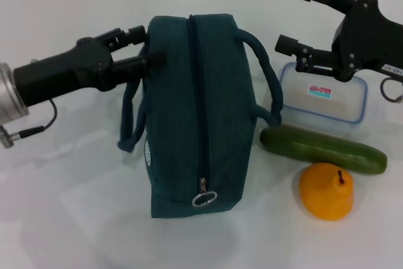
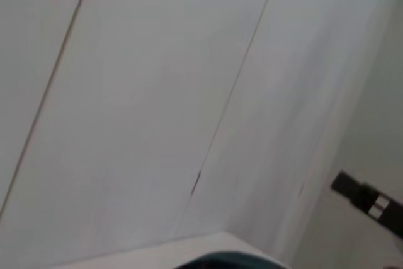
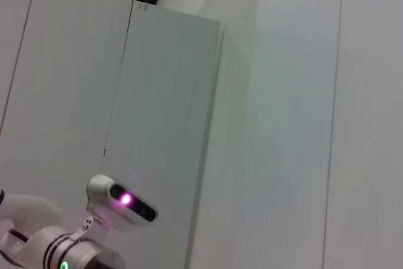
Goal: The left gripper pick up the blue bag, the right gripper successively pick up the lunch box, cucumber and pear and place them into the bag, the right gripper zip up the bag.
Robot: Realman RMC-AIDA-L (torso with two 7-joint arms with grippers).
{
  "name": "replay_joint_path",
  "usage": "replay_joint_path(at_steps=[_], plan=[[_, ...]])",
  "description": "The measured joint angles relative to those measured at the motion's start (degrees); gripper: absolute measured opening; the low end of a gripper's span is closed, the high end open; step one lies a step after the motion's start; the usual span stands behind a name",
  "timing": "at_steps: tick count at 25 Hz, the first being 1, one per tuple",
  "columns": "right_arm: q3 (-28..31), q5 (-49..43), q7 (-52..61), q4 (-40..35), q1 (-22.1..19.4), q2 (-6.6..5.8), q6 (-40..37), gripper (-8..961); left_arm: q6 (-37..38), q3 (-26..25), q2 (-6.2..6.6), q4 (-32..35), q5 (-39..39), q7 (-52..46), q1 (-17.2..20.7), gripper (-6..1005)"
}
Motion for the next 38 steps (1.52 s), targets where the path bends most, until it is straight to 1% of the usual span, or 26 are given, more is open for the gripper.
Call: replay_joint_path(at_steps=[3, 5, 8, 10, 15, 18, 20, 24, 32, 36, 38], plan=[[0.0, 0.0, 0.0, -0.1, 0.1, 0.0, 0.3, 813, -0.1, -1.3, -0.96, 2.2, 3.3, -1.9, 0.0, 820], [0.1, 0.0, 0.0, -0.1, 0.2, 0.0, 0.3, 811, -0.1, -1.4, -1.32, 3.5, 4.0, -2.9, 0.4, 812], [0.8, 0.0, 0.0, -0.1, 0.2, 0.0, 0.4, 809, 0.1, -1.5, -1.4, 5.7, 4.0, -5.2, 1.1, 801], [1.3, 0.0, 0.0, -0.1, 0.1, 0.01, 0.4, 808, 0.0, -1.5, -1.71, 8.5, 4.7, -7.8, 1.9, 794], [1.6, 0.0, 0.0, -0.1, 0.0, 0.06, 0.4, 805, -0.6, -1.5, -3.48, 14.2, 8.8, -12.3, 3.3, 775], [1.6, 0.0, 0.0, -0.1, 0.0, 0.18, 0.4, 803, -2.0, -1.5, -4.32, 15.8, 10.8, -13.5, 3.5, 764], [1.6, 0.0, 0.0, -0.1, 0.0, 0.27, 0.4, 801, -3.0, -1.5, -4.61, 16.1, 11.7, -13.7, 3.5, 757], [1.6, 0.0, 0.0, 0.0, -0.1, 0.35, 0.5, 799, -4.2, -1.6, -4.64, 15.8, 11.9, -13.5, 3.2, 742], [1.6, 0.0, -0.1, 0.0, -0.7, 0.44, 0.6, 793, -4.0, -2.1, -4.51, 14.4, 11.8, -11.4, 3.0, 712], [1.6, 0.0, 0.0, 0.1, -1.0, 0.44, 0.5, 791, -4.0, -2.0, -4.75, 14.2, 11.8, -10.4, 2.9, 697], [1.6, 0.0, 0.0, 0.1, -1.4, 0.44, 0.5, 789, -3.9, -1.9, -4.78, 13.8, 11.8, -10.3, 2.9, 620]])
